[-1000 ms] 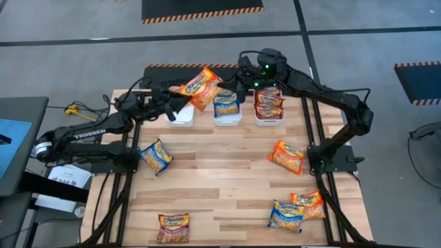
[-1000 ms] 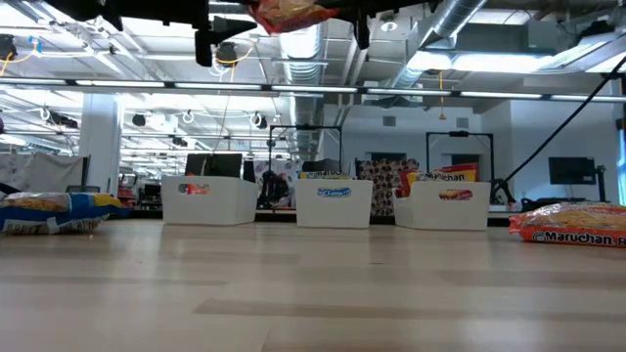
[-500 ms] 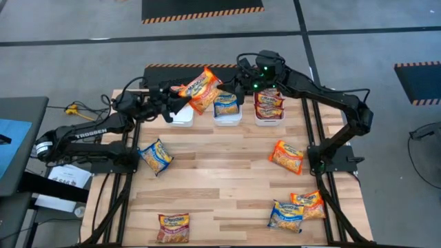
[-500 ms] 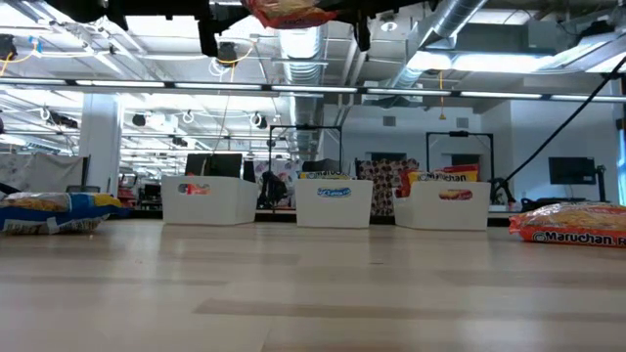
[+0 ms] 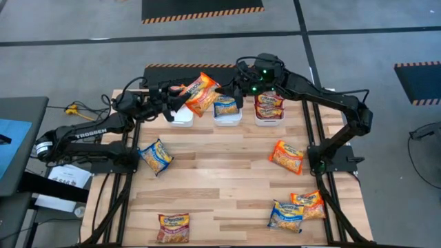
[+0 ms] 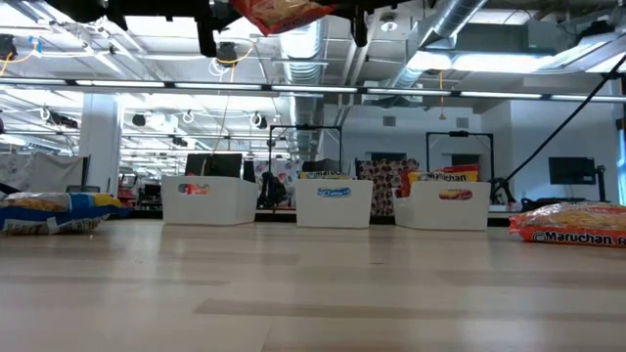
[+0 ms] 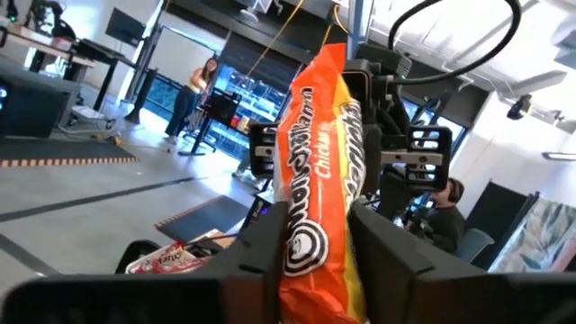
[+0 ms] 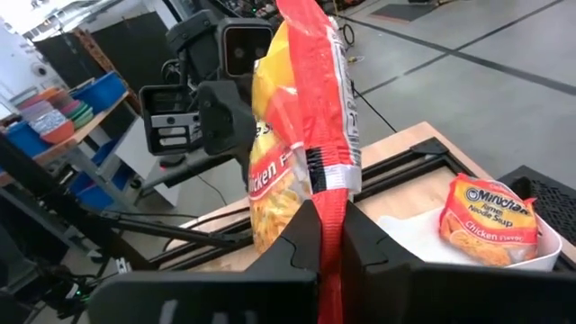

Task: Sort Maruchan noodles
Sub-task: Put the orange noodle pack into the left white bin

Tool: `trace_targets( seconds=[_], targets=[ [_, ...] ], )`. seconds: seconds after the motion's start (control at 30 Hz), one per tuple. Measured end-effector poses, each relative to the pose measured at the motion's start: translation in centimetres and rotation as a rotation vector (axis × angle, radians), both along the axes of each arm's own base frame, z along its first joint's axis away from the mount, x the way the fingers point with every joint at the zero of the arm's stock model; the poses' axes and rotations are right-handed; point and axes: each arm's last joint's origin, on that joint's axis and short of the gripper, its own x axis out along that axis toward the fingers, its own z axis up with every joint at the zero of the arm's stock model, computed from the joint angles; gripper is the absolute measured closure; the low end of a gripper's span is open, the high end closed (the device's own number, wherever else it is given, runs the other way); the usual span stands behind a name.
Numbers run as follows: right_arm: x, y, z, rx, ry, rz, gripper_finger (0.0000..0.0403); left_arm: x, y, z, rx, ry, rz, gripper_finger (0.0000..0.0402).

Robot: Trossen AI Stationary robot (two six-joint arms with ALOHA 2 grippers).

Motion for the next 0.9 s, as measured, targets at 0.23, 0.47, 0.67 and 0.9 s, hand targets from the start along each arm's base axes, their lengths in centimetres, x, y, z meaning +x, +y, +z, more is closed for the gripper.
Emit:
trace_targets(
  seconds=[0.23,0.47,0.67,0.9],
  targets=[
    [0.0,0.0,-0.1,-0.007,0.005,0.004,0.0353,0.0,0.0,0.0,0.042,0.014,0.017,0.0389],
    [0.0,-0.1,-0.1,-0.03,0.005,0.008,0.0295,0.0,0.0,0.0,0.082,0.035,0.031,0.039],
    [-1.0,-0.8,0.6,-0.038,-0.014,-0.016,0.0235,0.0,0.2,-0.3,0.134,0.084,0.059,0.0391],
    [-4.0,-1.2,2.9,-0.064,-0.063,-0.062,0.0191,-0.6,1.9,-1.5,0.166,0.249,0.157,0.04]
  ],
)
